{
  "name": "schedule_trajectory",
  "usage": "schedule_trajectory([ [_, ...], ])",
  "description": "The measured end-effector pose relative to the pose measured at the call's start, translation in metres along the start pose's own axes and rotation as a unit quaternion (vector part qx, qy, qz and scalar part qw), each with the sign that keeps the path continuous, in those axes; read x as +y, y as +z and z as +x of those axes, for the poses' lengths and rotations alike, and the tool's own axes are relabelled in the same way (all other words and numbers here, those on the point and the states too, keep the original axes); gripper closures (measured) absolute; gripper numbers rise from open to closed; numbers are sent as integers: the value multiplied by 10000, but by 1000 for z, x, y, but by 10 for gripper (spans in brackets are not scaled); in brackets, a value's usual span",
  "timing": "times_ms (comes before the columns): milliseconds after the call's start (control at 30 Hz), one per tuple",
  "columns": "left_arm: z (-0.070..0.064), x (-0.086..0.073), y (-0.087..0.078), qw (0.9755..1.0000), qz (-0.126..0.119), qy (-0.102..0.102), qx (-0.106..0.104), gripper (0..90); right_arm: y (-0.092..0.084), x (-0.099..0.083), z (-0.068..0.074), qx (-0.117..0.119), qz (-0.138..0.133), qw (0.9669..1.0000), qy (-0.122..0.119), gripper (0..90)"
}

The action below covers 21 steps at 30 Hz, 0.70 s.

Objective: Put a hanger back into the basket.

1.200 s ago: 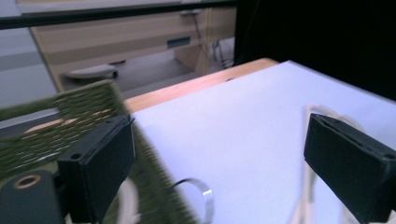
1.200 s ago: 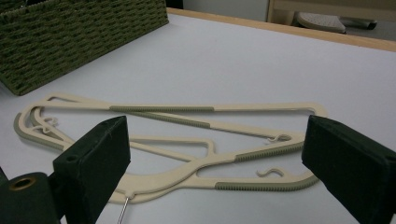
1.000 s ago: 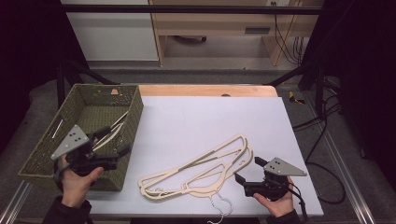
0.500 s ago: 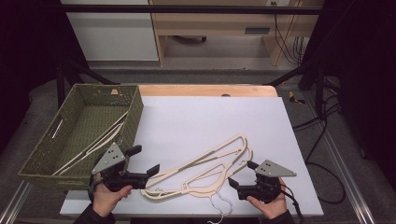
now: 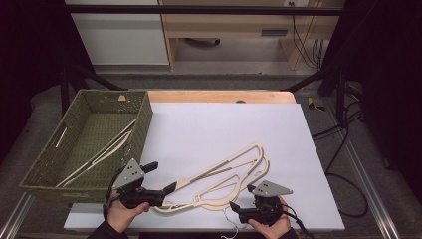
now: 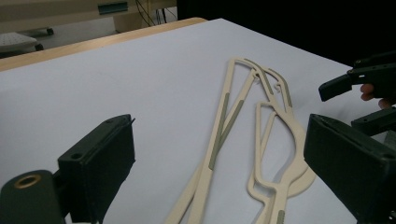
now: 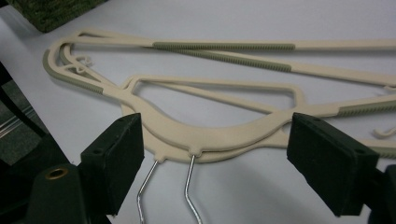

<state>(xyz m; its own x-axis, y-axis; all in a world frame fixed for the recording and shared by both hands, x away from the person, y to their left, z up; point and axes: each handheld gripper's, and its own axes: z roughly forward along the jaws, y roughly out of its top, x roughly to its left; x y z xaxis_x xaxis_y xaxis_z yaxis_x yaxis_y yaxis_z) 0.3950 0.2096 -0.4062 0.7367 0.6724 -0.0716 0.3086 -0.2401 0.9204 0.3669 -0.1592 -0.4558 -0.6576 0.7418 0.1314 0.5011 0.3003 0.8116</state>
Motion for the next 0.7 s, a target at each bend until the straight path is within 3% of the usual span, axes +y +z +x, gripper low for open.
schedule_trajectory([
  [167,0,-4,4,9999,53,116,32,91,10,-7,3,-71,274,9996,68,303],
  [300,-2,-7,8,9997,169,167,77,92,16,-11,7,-129,476,9988,-62,439],
  [467,-2,-9,10,9995,247,189,107,91,23,-14,13,-128,753,9971,26,586],
  [700,-4,-11,14,9990,350,235,149,89,23,-15,15,-147,855,9960,192,769],
])
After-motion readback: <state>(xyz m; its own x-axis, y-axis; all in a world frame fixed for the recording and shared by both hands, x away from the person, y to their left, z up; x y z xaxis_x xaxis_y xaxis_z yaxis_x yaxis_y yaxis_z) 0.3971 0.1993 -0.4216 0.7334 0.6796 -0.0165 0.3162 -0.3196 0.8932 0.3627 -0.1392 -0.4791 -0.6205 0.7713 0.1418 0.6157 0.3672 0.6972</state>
